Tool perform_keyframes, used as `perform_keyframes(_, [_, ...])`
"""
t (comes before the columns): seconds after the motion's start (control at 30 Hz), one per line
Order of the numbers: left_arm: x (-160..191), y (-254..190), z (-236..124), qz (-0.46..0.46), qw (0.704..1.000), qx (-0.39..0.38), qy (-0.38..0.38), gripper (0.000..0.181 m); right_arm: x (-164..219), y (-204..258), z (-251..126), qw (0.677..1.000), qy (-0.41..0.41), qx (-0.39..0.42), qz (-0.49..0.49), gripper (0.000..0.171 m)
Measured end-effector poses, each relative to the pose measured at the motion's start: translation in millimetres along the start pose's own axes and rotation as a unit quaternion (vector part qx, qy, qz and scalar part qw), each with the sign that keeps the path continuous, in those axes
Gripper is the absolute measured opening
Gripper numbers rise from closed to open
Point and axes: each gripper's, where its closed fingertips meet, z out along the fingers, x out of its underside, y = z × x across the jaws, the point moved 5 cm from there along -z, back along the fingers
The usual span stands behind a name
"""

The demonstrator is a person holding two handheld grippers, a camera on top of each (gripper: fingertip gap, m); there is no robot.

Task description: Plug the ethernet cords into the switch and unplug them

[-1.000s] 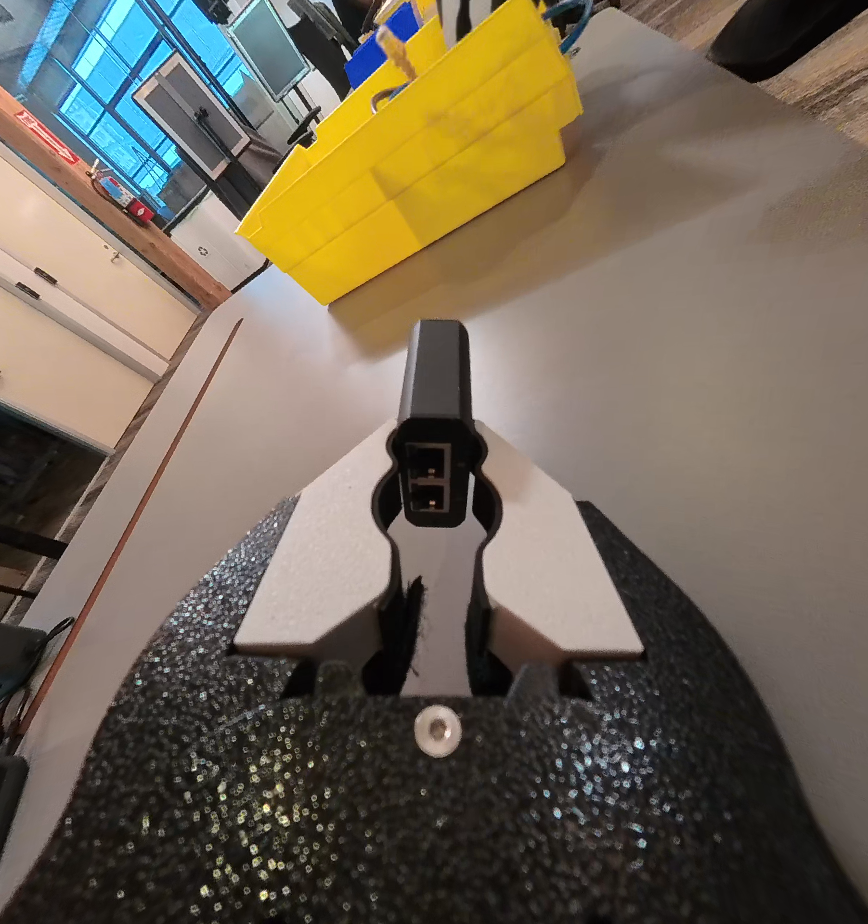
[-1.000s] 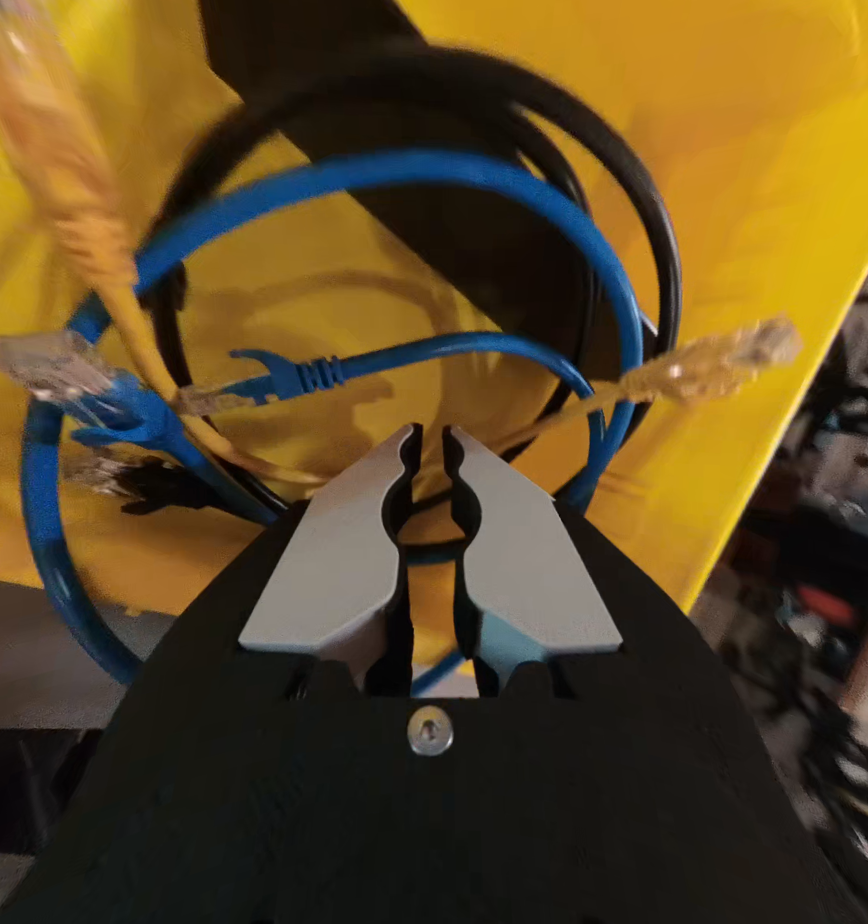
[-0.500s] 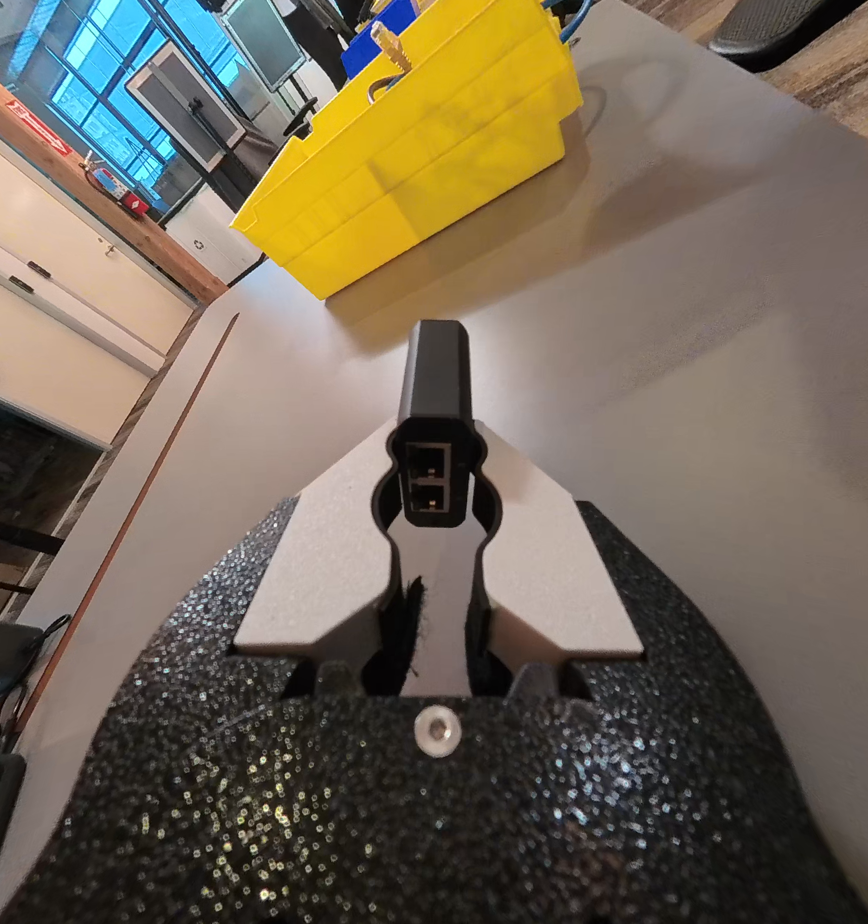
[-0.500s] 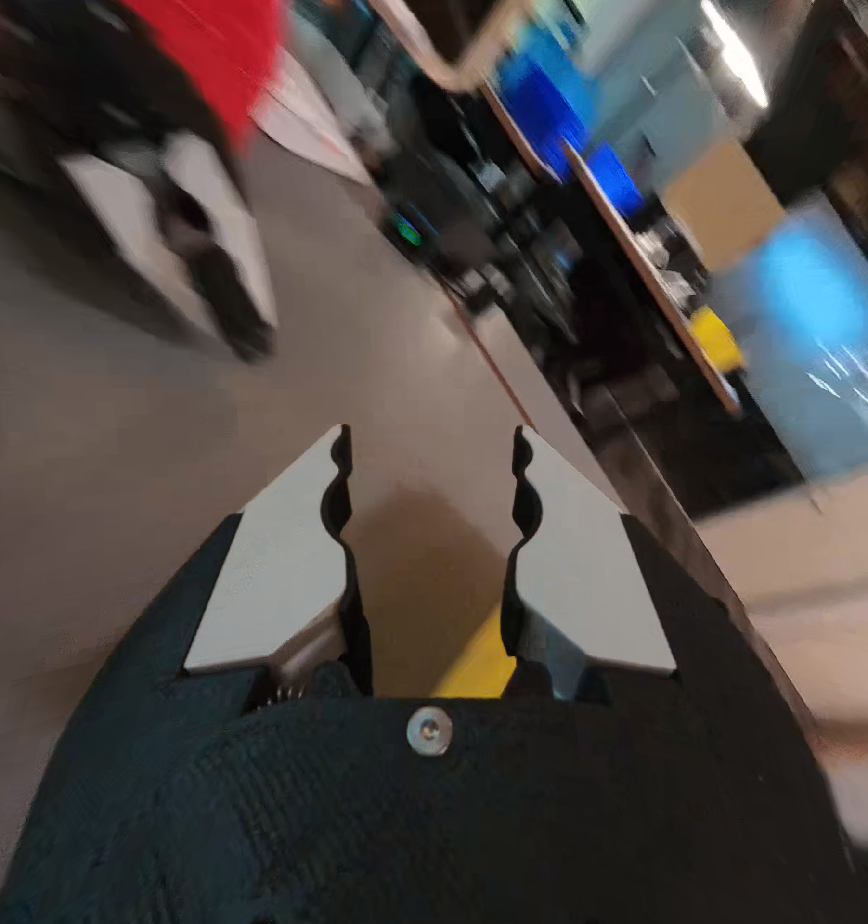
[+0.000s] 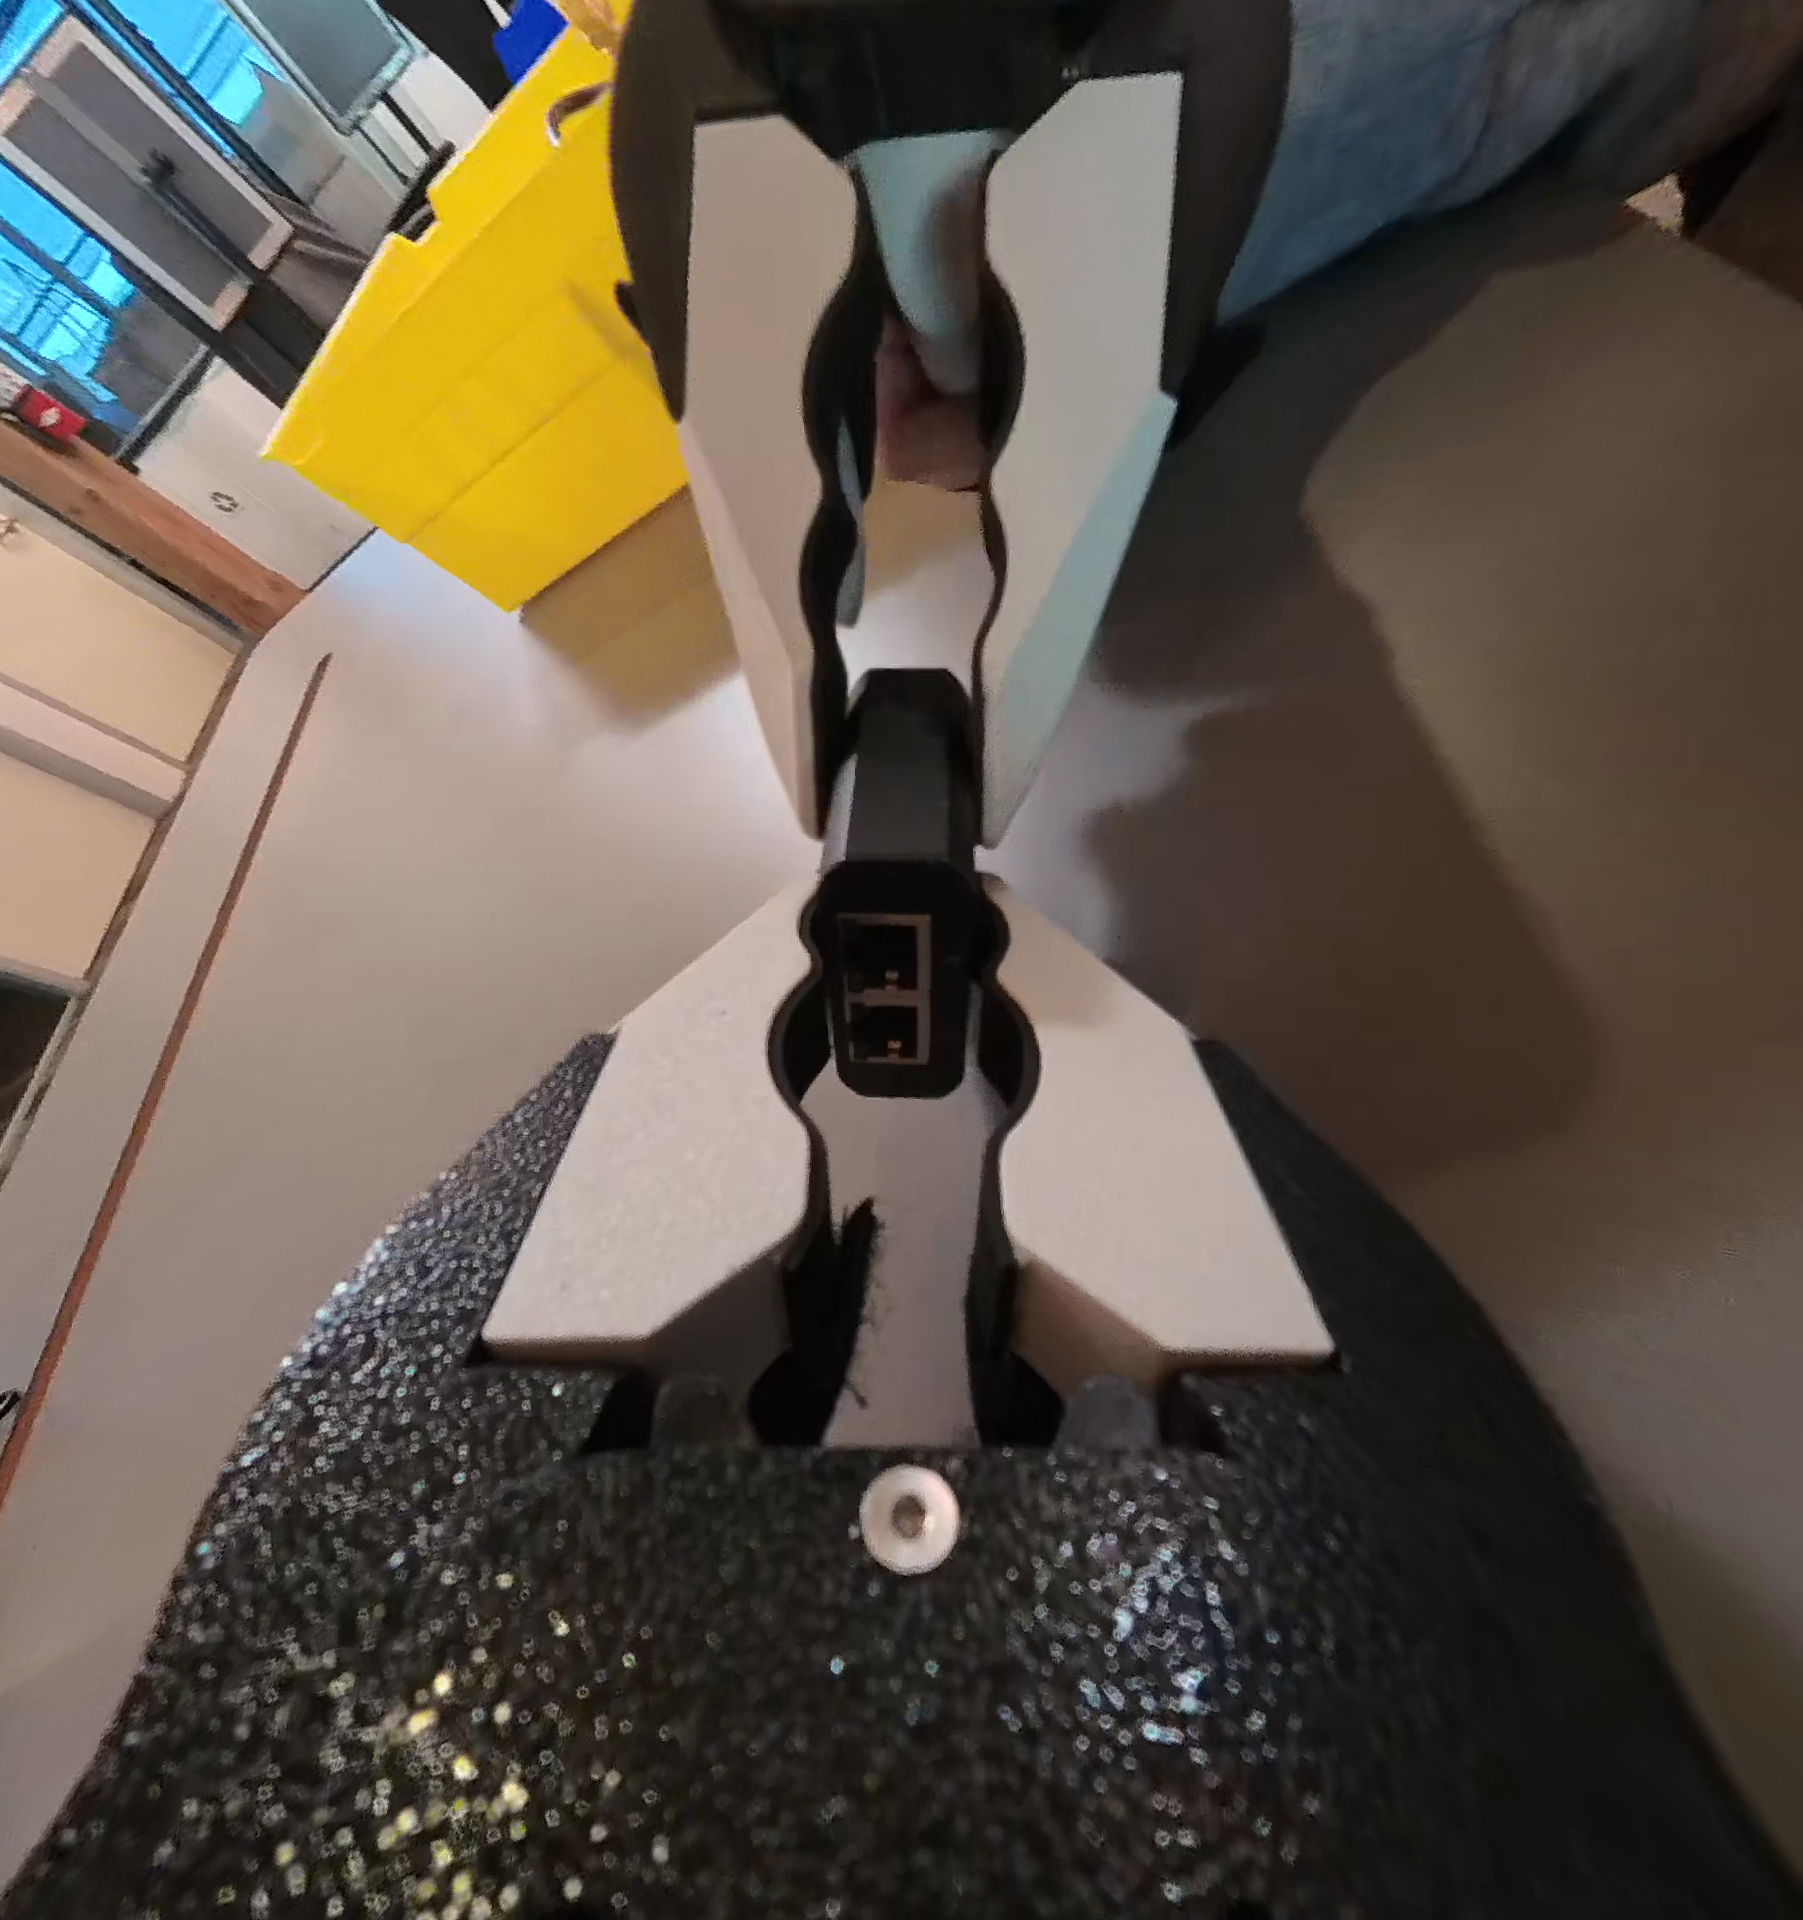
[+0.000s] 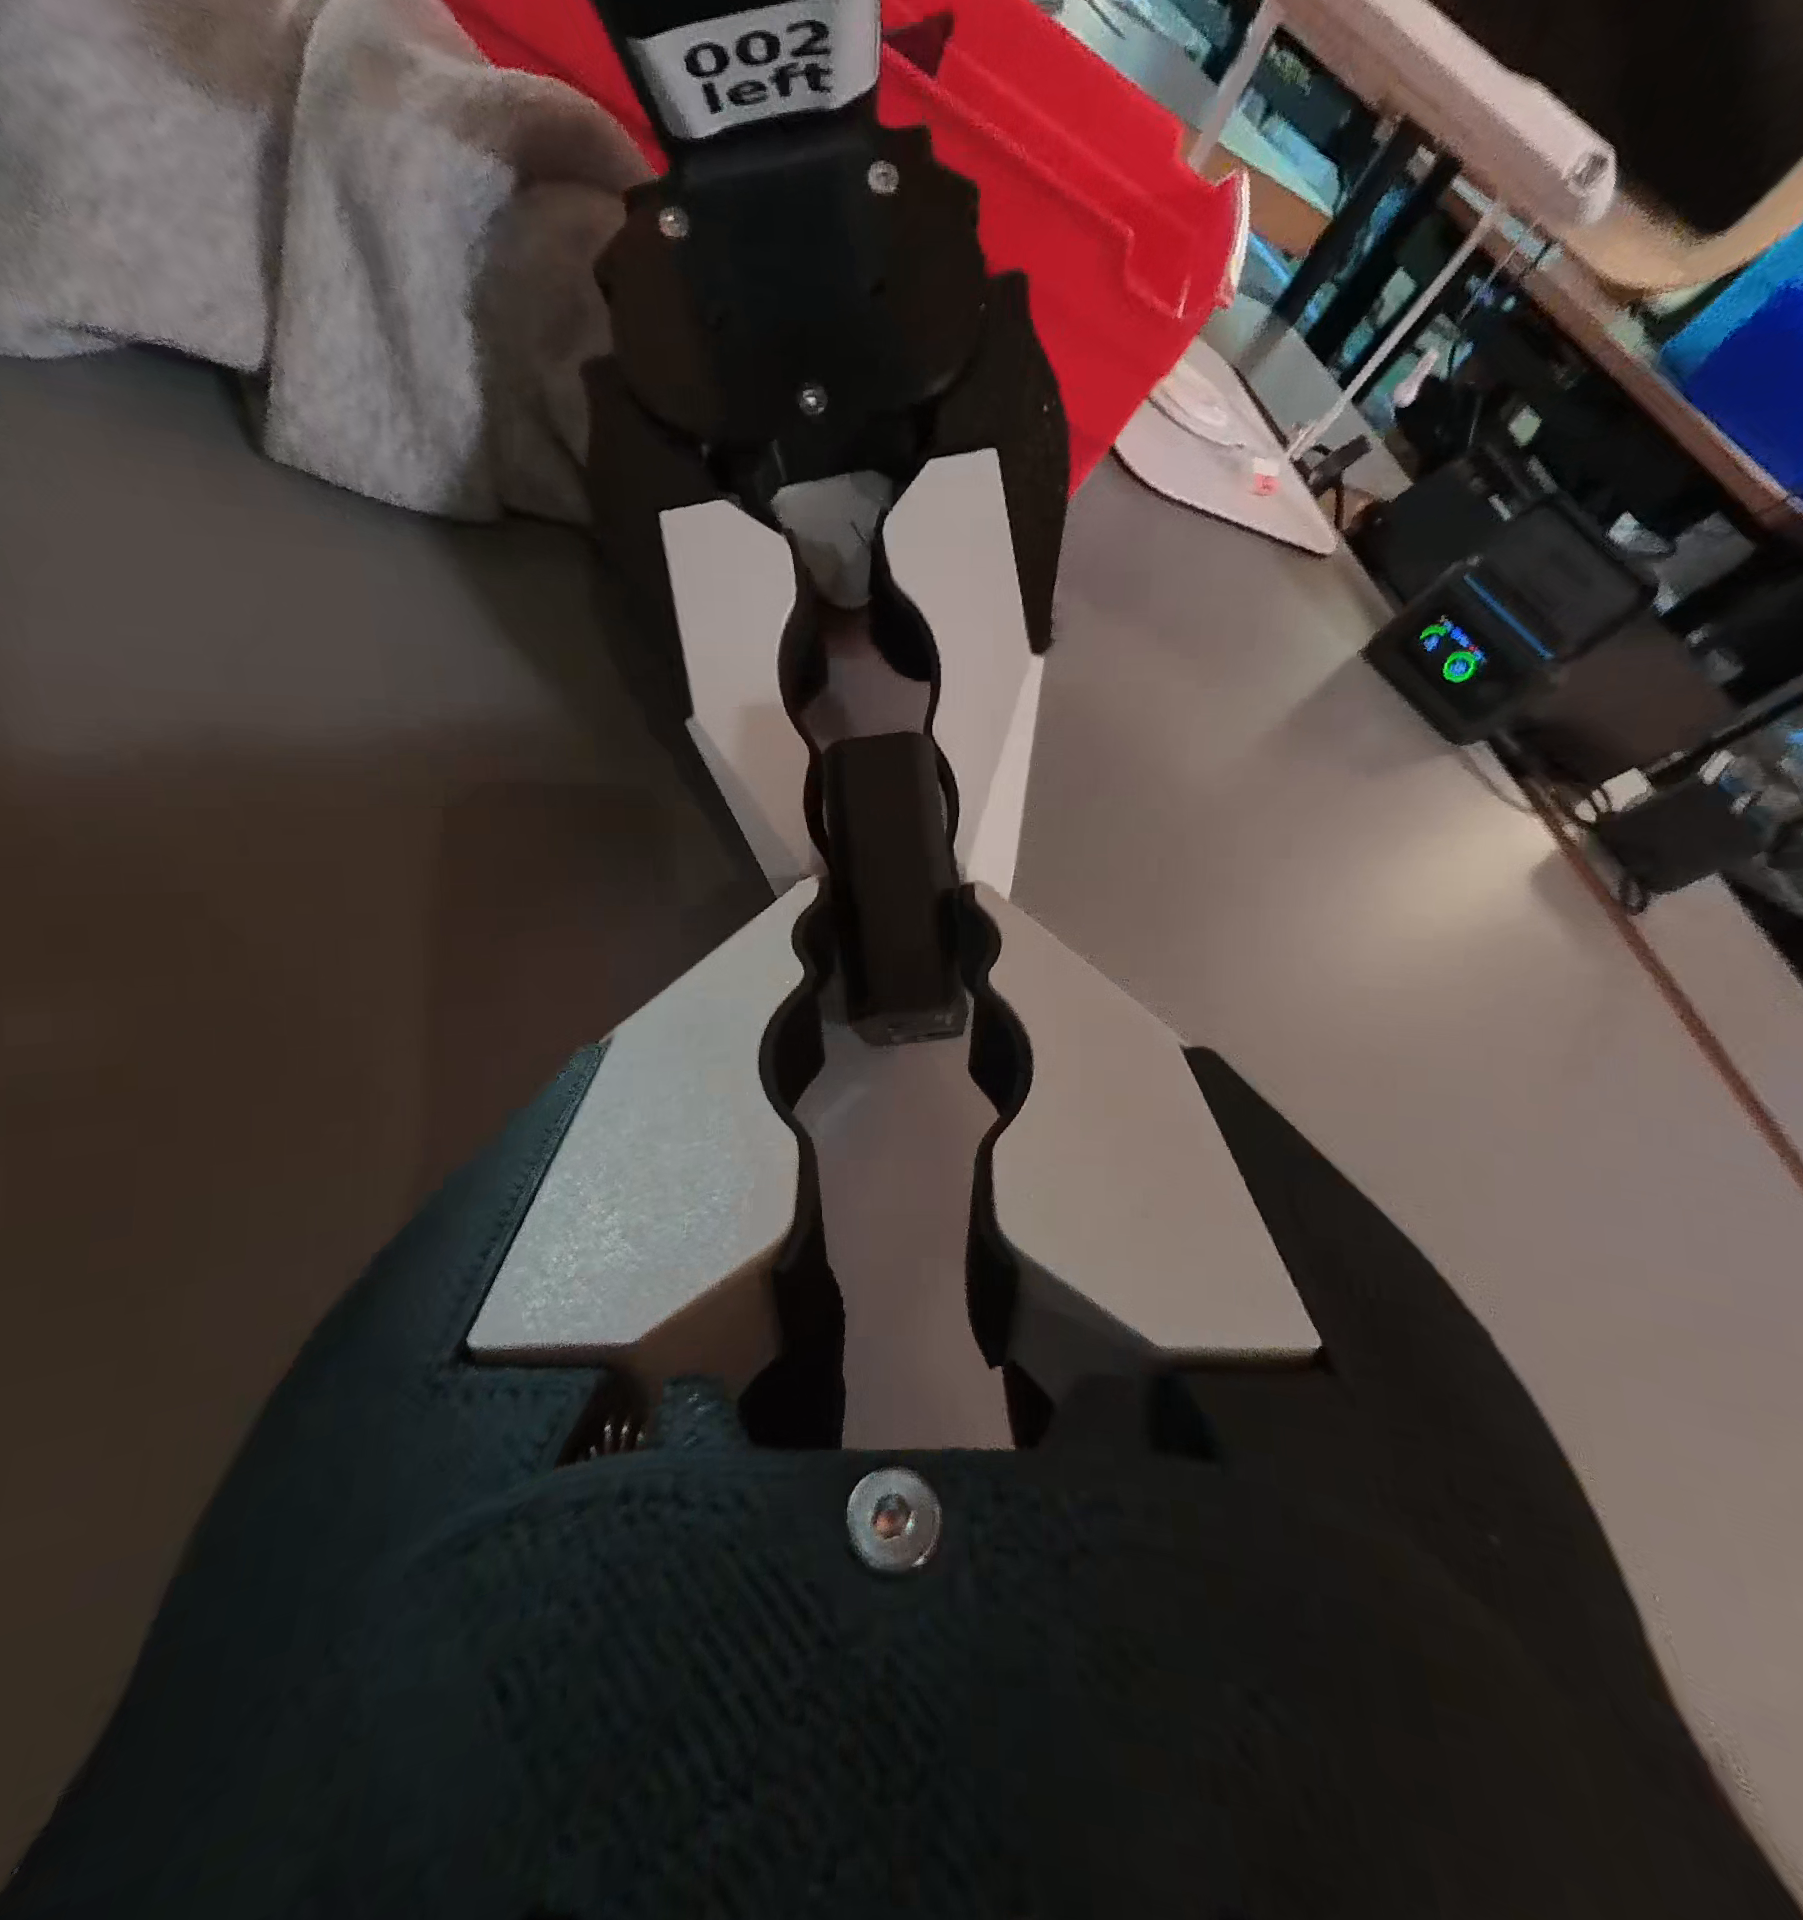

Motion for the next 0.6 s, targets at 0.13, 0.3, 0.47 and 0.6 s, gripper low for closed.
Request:
perform_keyframes(0.13, [-7.7,17.9,-3.5,-0.027,0.995,-0.093,-0.028,0.063,-7.3,-27.5,-22.7,0.994,-0.031,0.097,0.027,0.021])
perform_keyframes(0.3, [-4.2,35.7,-9.7,-0.091,0.985,-0.141,-0.029,0.098,-20.1,-121.4,-133.1,0.873,-0.063,0.475,0.091,0.02])
perform_keyframes(0.47, [-4.0,35.7,-9.3,-0.09,0.985,-0.144,-0.024,0.094,38.4,-179.2,-191.4,0.786,0.169,0.552,0.223,0.02])
perform_keyframes(0.6, [-3.5,33.4,-7.6,-0.083,0.987,-0.14,-0.017,0.092,90.3,-193.4,-188.1,0.763,0.272,0.489,0.324,0.02])
